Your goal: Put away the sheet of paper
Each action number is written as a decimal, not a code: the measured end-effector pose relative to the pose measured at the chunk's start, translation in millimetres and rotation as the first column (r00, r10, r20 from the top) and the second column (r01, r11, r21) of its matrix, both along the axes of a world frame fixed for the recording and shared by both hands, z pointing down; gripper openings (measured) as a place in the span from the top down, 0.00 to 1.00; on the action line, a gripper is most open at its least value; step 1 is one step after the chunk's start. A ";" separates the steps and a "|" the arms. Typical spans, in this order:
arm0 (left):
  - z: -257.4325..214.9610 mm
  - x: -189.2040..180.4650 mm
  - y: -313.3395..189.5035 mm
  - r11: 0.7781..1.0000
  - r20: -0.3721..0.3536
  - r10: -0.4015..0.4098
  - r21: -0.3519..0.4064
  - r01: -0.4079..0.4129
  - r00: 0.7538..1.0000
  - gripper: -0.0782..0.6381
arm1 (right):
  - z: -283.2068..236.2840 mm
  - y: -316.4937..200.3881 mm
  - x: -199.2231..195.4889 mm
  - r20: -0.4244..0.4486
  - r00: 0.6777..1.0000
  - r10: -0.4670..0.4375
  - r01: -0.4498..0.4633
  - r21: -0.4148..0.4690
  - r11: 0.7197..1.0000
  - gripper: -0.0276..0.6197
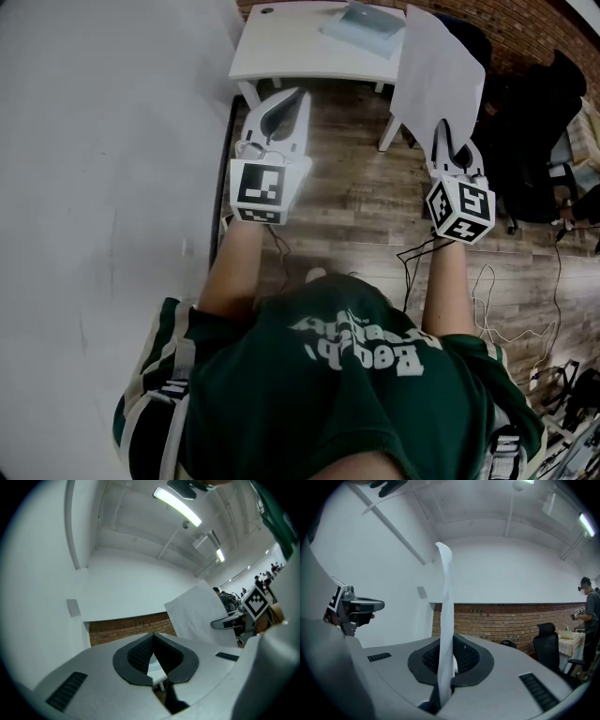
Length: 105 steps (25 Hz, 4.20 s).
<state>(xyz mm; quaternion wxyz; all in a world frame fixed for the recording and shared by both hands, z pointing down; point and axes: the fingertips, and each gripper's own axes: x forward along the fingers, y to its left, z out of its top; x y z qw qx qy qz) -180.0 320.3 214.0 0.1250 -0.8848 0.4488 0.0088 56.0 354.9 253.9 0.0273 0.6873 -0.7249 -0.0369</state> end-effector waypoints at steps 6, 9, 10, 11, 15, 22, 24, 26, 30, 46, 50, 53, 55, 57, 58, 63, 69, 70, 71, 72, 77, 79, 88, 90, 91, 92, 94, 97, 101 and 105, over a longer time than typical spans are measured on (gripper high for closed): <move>10.7 -19.1 -20.9 0.999 -0.006 0.035 -0.001 -0.035 0.999 0.89 | 13.9 -16.8 -22.1 0.005 1.000 0.022 -0.021 -0.016 1.000 0.97; 17.7 -19.7 -33.9 0.999 -0.004 0.046 -0.004 -0.046 0.999 0.89 | 22.0 -25.4 -24.1 0.005 0.999 0.033 -0.033 -0.019 0.999 0.97; 20.2 -19.5 -35.5 0.999 -0.001 0.050 -0.008 -0.050 0.999 0.89 | 25.0 -25.9 -24.6 0.006 0.999 0.036 -0.036 -0.024 0.999 0.96; 22.6 -19.1 -35.7 0.999 0.002 0.053 -0.014 -0.052 0.999 0.89 | 27.7 -25.3 -25.2 0.007 0.999 0.038 -0.037 -0.030 0.999 0.97; 20.3 -17.4 -31.3 0.998 0.013 0.065 -0.019 -0.065 0.998 0.89 | 25.2 -20.9 -26.6 0.013 0.999 0.039 -0.039 -0.034 0.999 0.97; 14.9 -16.1 -31.2 0.998 0.002 0.068 0.001 -0.068 0.998 0.89 | 16.4 -25.8 -29.1 0.001 1.000 0.026 -0.026 -0.007 1.000 0.97; 17.9 -17.2 -32.8 0.998 -0.001 0.064 0.000 -0.064 0.998 0.89 | 16.0 -27.6 -31.4 -0.004 1.000 0.020 -0.020 0.004 1.000 0.97; 25.2 -18.1 -36.8 0.998 -0.002 0.057 -0.014 -0.057 0.998 0.89 | 16.5 -32.0 -33.2 0.001 1.000 0.010 -0.010 0.008 1.000 0.97; 27.6 1.8 -80.5 0.998 0.014 0.058 -0.019 -0.058 0.998 0.89 | 21.3 -77.6 -17.5 -0.001 1.000 -0.002 0.002 -0.004 1.000 0.96; 38.1 99.9 -259.1 0.999 0.033 0.010 -0.037 -0.008 0.999 0.89 | 28.7 -256.3 61.0 -0.015 0.993 -0.116 0.116 0.003 0.993 0.97; 31.1 122.4 -299.9 1.000 0.039 -0.004 -0.028 0.005 0.999 0.89 | 20.0 -298.4 74.8 -0.022 0.988 -0.153 0.153 0.014 0.988 0.97; 34.1 129.8 -316.0 0.999 0.043 -0.003 -0.032 0.004 0.999 0.89 | 20.7 -317.3 78.7 -0.020 0.986 -0.163 0.163 0.018 0.986 0.96; 37.4 131.6 -325.8 0.999 0.045 0.002 -0.038 -0.001 0.999 0.89 | 24.8 -328.4 78.4 -0.019 0.986 -0.166 0.166 0.013 0.986 0.97; 42.1 131.0 -336.2 0.999 0.046 0.004 -0.047 -0.002 0.999 0.89 | 30.5 -337.3 76.6 -0.016 0.986 -0.169 0.169 0.005 0.986 0.96; 44.5 130.6 -341.4 0.999 0.047 0.005 -0.052 -0.002 0.999 0.89 | 33.0 -341.4 75.7 -0.014 0.985 -0.169 0.169 0.002 0.986 0.97; 54.8 130.3 -369.9 0.997 0.044 0.025 -0.072 -0.022 0.999 0.89 | 42.4 -366.8 73.1 -0.010 0.987 -0.158 0.157 -0.015 0.987 0.96; 62.1 141.5 -414.1 0.992 0.050 0.089 -0.092 -0.084 0.995 0.89 | 39.5 -403.9 69.5 -0.026 0.989 -0.143 0.143 -0.027 0.989 0.96; 62.9 142.9 -421.6 0.991 0.052 0.101 -0.091 -0.096 0.994 0.89 | 39.6 -411.0 68.8 -0.031 0.990 -0.139 0.138 -0.029 0.990 0.96; 64.5 143.7 -428.9 0.990 0.053 0.113 -0.091 -0.108 0.992 0.89 | 40.3 -418.0 67.8 -0.035 0.990 -0.133 0.132 -0.031 0.991 0.97; 66.7 143.9 -436.4 0.989 0.053 0.124 -0.093 -0.119 0.991 0.89 | 41.0 -424.9 66.4 -0.037 0.991 -0.127 0.126 -0.033 0.991 0.97; 79.4 140.5 -475.3 0.985 0.072 0.154 -0.095 -0.147 0.985 0.89 | 42.8 -457.3 56.4 -0.048 0.992 -0.118 0.115 -0.047 0.992 0.97; 86.2 139.2 -488.3 0.984 0.089 0.159 -0.094 -0.150 0.983 0.89 | 45.1 -467.1 54.0 -0.053 0.992 -0.116 0.113 -0.053 0.992 0.96; 112.5 137.6 -527.7 0.975 0.090 0.194 -0.124 -0.182 0.977 0.89 | 71.2 -495.6 41.2 -0.139 0.985 -0.104 0.089 -0.113 0.990 0.96; 116.8 136.2 -533.9 0.973 0.083 0.200 -0.135 -0.188 0.976 0.89 | 80.1 -501.5 36.7 -0.146 0.982 -0.122 0.102 -0.142 0.985 0.97; 118.4 135.5 -537.5 0.972 0.081 0.203 -0.139 -0.191 0.976 0.89 | 83.9 -505.2 34.6 -0.153 0.979 -0.133 0.110 -0.154 0.982 0.97; 119.9 134.9 -541.5 0.971 0.081 0.204 -0.142 -0.192 0.976 0.89 | 87.4 -509.2 33.2 -0.161 0.976 -0.145 0.117 -0.167 0.979 0.97; 124.3 133.6 -550.6 0.971 0.082 0.197 -0.151 -0.184 0.977 0.89 | 95.5 -517.8 33.0 -0.173 0.971 -0.165 0.131 -0.194 0.972 0.96; 138.2 133.8 -563.9 0.970 0.083 0.180 -0.177 -0.164 0.980 0.89 | 116.1 -530.0 35.7 -0.170 0.965 -0.202 0.156 -0.248 0.956 0.97; 154.5 143.0 -583.0 0.968 0.094 0.163 -0.207 -0.141 0.982 0.89 | 147.8 -552.8 46.7 -0.185 0.951 -0.246 0.177 -0.326 0.929 0.97; 164.6 160.8 -606.2 0.966 0.114 0.148 -0.229 -0.119 0.982 0.89 | 171.9 -583.7 67.7 -0.234 0.929 -0.288 0.179 -0.397 0.900 0.97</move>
